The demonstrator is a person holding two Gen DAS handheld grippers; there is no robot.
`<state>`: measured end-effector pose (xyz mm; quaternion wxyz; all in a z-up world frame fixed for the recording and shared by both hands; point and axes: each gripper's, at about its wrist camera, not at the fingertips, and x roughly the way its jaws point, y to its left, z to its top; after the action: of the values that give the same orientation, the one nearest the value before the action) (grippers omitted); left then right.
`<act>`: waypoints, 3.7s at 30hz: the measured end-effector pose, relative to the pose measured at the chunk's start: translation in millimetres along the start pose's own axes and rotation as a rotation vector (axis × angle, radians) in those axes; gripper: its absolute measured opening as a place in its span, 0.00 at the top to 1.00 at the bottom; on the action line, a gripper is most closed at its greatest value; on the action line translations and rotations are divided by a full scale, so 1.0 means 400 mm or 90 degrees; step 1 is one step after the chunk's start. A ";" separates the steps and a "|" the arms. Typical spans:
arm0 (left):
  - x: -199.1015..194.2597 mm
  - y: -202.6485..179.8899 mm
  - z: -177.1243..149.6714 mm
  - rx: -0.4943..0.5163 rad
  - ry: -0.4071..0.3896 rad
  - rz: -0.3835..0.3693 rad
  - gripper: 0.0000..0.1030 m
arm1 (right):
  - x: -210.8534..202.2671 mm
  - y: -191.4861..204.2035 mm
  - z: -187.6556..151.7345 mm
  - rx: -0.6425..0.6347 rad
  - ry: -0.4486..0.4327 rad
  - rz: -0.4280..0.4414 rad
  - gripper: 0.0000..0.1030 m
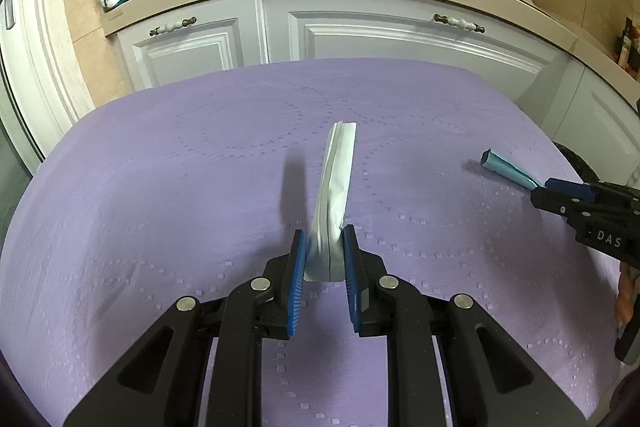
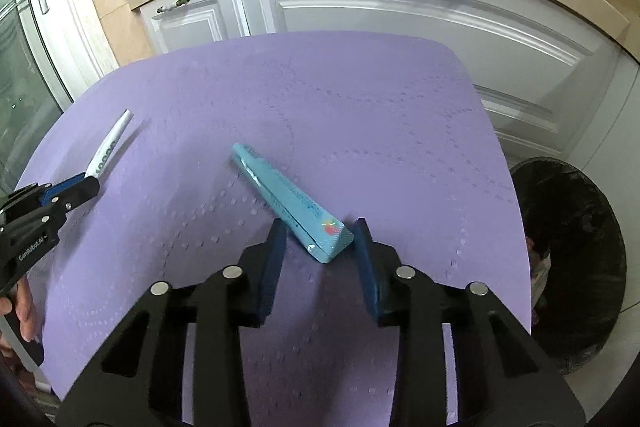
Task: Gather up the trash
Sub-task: 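Grasp the small blue tube with the right gripper, then carry the white strip and blue tube over the black bin, then open both grippers to drop the strip and tube into the bin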
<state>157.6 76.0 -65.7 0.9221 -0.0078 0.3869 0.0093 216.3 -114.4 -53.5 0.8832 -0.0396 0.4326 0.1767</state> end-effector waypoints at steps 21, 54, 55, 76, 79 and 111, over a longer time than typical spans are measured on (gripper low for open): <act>-0.023 0.010 -0.006 -0.014 -0.017 0.009 0.81 | -0.043 0.011 -0.025 0.033 -0.042 -0.013 0.79; -0.091 -0.049 -0.038 -0.044 -0.073 0.029 0.81 | -0.169 -0.024 -0.113 0.121 -0.133 -0.061 0.79; -0.093 -0.056 -0.038 -0.043 -0.074 0.027 0.81 | -0.172 -0.027 -0.115 0.122 -0.134 -0.062 0.79; -0.152 -0.323 0.012 0.027 -0.137 -0.084 0.81 | -0.345 -0.203 -0.190 0.204 -0.218 -0.153 0.78; -0.155 -0.390 0.023 0.052 -0.142 -0.112 0.81 | -0.367 -0.254 -0.210 0.229 -0.225 -0.175 0.79; -0.006 -0.782 0.133 0.138 -0.140 -0.194 0.81 | -0.371 -0.567 -0.201 0.316 -0.267 -0.265 0.78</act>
<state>201.2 -235.7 -24.4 0.9448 0.0342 0.2769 -0.1715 151.0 -385.6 -6.9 0.9523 0.1253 0.2550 -0.1118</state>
